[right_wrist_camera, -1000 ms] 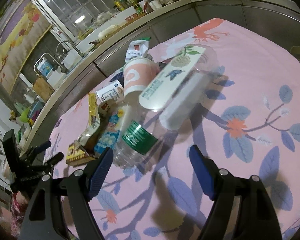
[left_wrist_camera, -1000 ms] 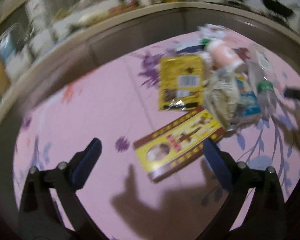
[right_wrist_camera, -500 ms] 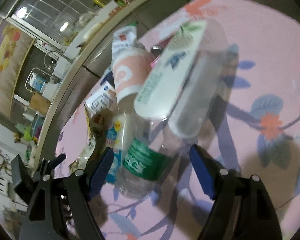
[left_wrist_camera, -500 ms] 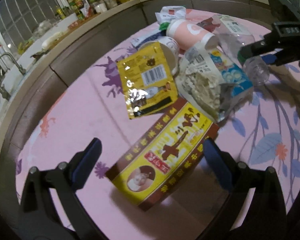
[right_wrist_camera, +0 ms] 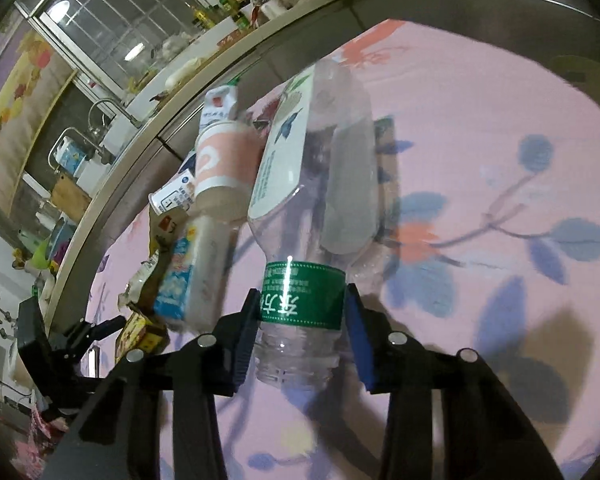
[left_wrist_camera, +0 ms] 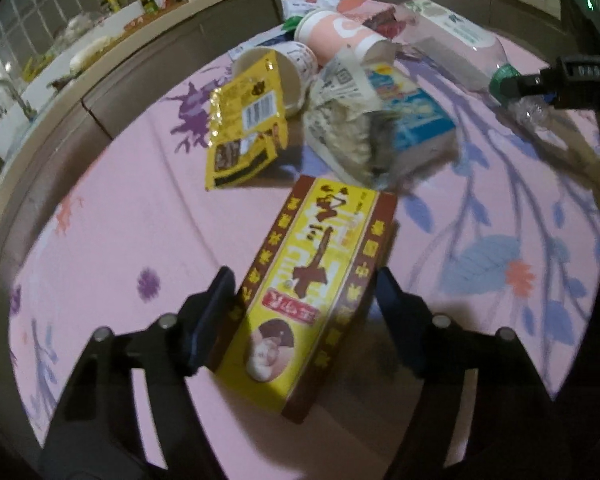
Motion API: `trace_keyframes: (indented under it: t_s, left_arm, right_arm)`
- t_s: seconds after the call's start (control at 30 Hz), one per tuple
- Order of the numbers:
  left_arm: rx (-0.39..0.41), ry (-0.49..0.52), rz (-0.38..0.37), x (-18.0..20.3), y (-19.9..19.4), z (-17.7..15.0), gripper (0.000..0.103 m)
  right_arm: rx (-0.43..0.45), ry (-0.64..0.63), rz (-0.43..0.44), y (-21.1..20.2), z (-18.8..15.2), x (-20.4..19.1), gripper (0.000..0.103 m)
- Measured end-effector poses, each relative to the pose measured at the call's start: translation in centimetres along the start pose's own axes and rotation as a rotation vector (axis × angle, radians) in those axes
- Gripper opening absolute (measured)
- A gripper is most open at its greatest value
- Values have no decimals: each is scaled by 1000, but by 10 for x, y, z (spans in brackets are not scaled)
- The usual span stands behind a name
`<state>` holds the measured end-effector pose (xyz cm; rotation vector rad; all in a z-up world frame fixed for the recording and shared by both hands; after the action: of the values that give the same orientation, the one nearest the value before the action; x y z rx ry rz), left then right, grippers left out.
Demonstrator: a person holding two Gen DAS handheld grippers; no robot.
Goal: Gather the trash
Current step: 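Grasp the clear water bottle neck with the right tool, then lift the bottle with the right tool while the left tool grasps the yellow box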
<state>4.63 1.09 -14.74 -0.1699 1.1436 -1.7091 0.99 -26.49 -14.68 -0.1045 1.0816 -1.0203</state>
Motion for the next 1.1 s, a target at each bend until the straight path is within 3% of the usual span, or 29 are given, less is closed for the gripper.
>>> trace_keyframes:
  t_s: [0.17,0.2,0.23,0.27,0.47,0.87,1.1]
  left_arm:
    - [-27,-111,-67,14,-19,-15,70]
    - [-42,-133,-61,17,-19,-17,75]
    - [-62,-149,-59,18,-18,-18,86]
    - [-84,-173,-57,21,-15,-19,86]
    - [-127,-226,-16,25,-8,-14,86]
    - [-155,-240,65,35,-8,-14,86]
    - [-160,-332,85,26,-9,-19,82]
  right_arm:
    - [3,-43,-58,-30,-11,13,40]
    - [4,-45,-72,-32,-11,14,40]
    - [12,-41,-86,-36,-11,17,41]
    - [16,-36,-91,-39,-12,21,43]
    - [56,-36,-100,-45,-5,30,65]
    - [60,-83,-85,-42,-6,30,68]
    - [51,-135,-86,-37,-13,23,68]
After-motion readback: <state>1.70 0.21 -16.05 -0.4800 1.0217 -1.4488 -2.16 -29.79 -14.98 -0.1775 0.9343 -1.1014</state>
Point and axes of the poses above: each gripper's, at about its wrist camera, not at the fingertips, and y roughly the way its jaws point, x to its right, z to its top, the point moved 6 cm from there along y, roughly the way its jaws point, and after that the axes turned 15 degrees about z, right-handed, at the moved point
